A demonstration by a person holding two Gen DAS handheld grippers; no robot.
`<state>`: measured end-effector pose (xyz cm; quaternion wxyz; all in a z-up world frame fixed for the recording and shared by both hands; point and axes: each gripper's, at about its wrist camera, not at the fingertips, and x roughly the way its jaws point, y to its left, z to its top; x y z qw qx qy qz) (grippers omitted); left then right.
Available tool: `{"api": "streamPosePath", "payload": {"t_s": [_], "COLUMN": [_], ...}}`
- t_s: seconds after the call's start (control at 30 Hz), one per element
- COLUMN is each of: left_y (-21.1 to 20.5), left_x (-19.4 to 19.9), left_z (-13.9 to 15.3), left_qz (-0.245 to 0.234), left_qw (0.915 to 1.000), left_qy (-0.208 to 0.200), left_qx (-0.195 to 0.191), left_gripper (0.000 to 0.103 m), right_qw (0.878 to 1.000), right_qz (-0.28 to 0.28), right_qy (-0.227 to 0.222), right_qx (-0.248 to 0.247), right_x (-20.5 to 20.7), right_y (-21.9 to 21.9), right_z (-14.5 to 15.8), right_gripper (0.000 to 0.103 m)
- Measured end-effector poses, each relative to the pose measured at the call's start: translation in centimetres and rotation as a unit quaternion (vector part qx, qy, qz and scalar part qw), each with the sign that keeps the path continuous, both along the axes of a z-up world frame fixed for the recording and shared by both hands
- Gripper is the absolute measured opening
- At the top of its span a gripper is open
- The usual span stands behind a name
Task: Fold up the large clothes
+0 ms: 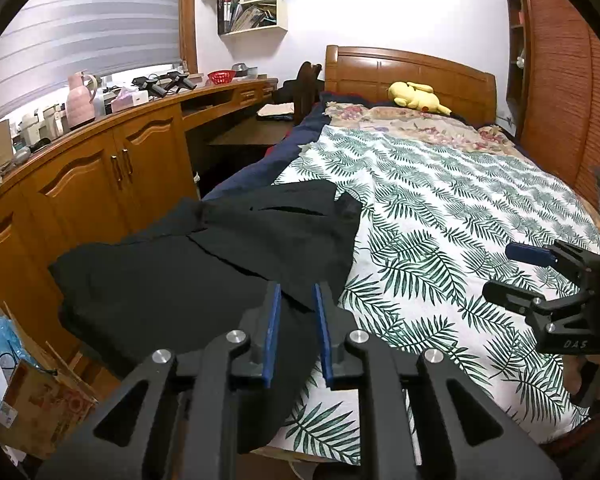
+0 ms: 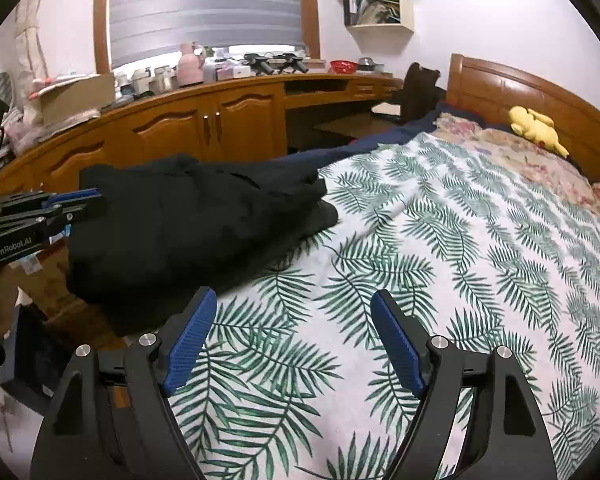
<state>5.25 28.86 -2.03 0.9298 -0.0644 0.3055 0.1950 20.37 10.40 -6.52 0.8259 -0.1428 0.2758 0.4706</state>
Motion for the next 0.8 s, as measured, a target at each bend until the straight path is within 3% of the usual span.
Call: {"api": "streamPosePath", "payload": {"t_s": [0.23,0.47,0.8], "left_y": [-2.9,-7.7,-14.2], "left_x": [1.8,3.7,4.7], "left_z": [-1.0,-2.2,-2.1], "left_qz": [-0.02,-0.06,-0.113], "left_qw": [0.9997,0.9981,0.993], "left_qy": [0.013,0.015,0.014], "left_qx": [0.004,-0.007,-0.031], "left_gripper": [0.018,0.019,0.019], "right_qw": [1.0,0.997,0.991], "right_qz": [-0.03,-0.072,-0.129], "right_qy": [0.002,-0.01,-0.006], "right_qx": [0.004,-0.007,0.018], "right_x": [0.5,-0.2,-2.3], "right_y": [-3.0,-8.4,-17.3], "right_z": [-0.1,-0.7,0.5], "right_gripper": [0.093,0.093,0.093]}}
